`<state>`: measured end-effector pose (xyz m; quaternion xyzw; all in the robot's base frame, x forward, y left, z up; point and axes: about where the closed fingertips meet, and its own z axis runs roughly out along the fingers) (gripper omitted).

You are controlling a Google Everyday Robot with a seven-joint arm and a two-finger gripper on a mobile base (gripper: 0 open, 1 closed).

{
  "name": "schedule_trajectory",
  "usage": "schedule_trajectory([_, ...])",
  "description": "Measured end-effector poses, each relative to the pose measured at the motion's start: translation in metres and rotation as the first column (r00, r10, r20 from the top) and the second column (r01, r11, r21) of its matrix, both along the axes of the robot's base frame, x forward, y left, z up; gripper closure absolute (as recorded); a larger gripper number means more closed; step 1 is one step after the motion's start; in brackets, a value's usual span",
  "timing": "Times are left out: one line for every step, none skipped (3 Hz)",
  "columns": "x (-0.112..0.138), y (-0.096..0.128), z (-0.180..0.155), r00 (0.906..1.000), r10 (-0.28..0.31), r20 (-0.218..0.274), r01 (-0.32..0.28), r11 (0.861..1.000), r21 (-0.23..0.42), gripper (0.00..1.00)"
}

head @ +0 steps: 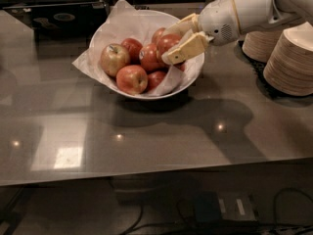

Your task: Pick apple from white bowl

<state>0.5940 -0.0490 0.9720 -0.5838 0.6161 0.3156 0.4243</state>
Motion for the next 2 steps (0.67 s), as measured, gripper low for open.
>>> schedule_trajectory([0.0041, 0.0049, 0.0261, 0.9991, 0.012, 0.042, -0.012, 1.0, -0.002, 1.0])
schedule_trajectory([0.0041, 0.005, 0.0261, 0.9991, 0.012, 0.042, -0.012, 1.0, -0.002, 1.0])
